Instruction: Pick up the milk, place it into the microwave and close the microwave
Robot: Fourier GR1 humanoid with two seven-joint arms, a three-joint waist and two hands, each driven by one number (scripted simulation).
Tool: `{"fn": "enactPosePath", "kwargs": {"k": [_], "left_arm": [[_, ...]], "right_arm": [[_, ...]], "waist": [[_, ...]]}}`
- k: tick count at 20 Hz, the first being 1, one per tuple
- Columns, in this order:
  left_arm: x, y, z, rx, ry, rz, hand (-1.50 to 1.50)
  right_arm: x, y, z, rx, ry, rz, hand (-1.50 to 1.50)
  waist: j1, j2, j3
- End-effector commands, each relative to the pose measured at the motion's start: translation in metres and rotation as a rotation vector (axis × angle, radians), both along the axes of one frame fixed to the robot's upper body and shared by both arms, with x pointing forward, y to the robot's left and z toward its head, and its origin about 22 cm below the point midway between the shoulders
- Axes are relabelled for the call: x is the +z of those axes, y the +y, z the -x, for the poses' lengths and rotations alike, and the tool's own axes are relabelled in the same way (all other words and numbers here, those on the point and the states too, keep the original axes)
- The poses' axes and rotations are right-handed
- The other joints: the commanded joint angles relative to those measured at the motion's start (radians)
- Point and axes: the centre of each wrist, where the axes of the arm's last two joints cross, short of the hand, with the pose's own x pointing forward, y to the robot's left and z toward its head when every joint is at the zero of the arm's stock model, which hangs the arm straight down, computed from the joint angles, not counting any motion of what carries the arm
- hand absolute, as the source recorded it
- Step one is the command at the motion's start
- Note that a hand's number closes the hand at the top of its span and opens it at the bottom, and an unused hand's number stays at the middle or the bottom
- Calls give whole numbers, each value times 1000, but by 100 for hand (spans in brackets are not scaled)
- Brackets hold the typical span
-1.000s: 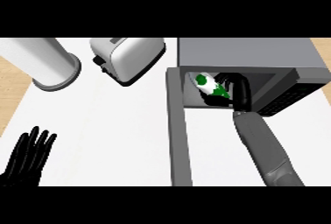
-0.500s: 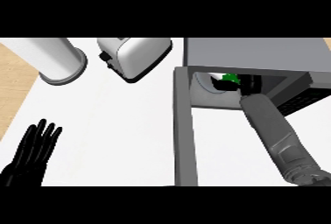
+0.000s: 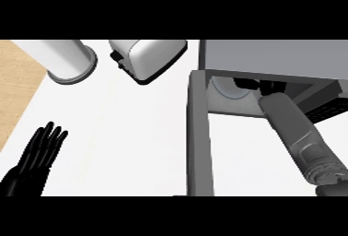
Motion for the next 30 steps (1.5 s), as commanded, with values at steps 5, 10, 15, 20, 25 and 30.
{"fn": "enactPosePath", "kwargs": {"k": [5,10,15,20,25,30], "left_arm": [[-3,-4,-5,-16,3,-54,-150],[0,-7,-8,-19,-8,-20,-150],[-4,-14,-8,-47,-26,0,-150],[-7,-16,-4,-68,-26,6,-150],[-11,-29,-5,-69,-21,15,-150],[-12,-32,-8,-101,-26,-2,-150]], "right_arm": [[13,-13,-6,-10,45,91,-150],[4,7,-4,105,68,7,-150],[0,14,-2,195,48,-86,-150],[-15,1,9,244,-8,-159,-150],[-24,-1,14,251,18,-268,-150],[-52,-12,35,259,32,-356,-150]], "waist": [[16,7,1],[14,5,2],[11,5,2],[-3,0,3],[-25,-11,0],[-39,-14,0]]}}
